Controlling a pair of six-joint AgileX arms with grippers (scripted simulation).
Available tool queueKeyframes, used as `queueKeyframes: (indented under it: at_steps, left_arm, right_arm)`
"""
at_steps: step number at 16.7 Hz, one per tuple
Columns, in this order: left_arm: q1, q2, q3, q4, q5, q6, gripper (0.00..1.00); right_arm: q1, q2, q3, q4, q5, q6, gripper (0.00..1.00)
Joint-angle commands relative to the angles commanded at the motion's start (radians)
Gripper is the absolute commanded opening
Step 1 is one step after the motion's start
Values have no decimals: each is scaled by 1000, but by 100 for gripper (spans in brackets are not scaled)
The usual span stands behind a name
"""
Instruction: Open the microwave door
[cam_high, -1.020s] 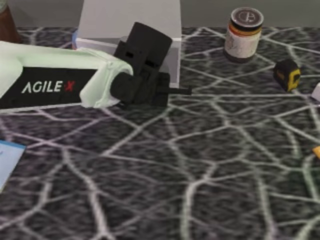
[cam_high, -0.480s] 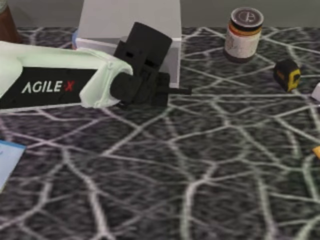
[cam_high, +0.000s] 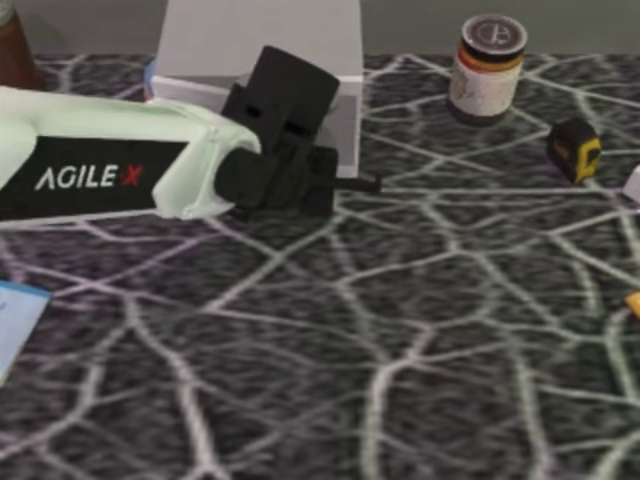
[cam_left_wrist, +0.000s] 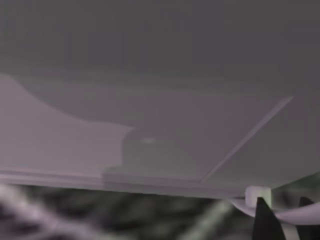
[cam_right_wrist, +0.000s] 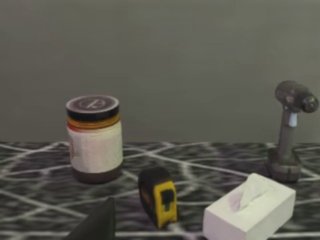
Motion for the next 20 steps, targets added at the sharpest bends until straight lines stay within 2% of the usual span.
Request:
queueKeyframes:
  at_steps: [20]
  left_arm:
    - [5, -6, -17, 4, 7, 14, 0]
  right_arm:
    - [0, 0, 0, 0, 0, 0, 100]
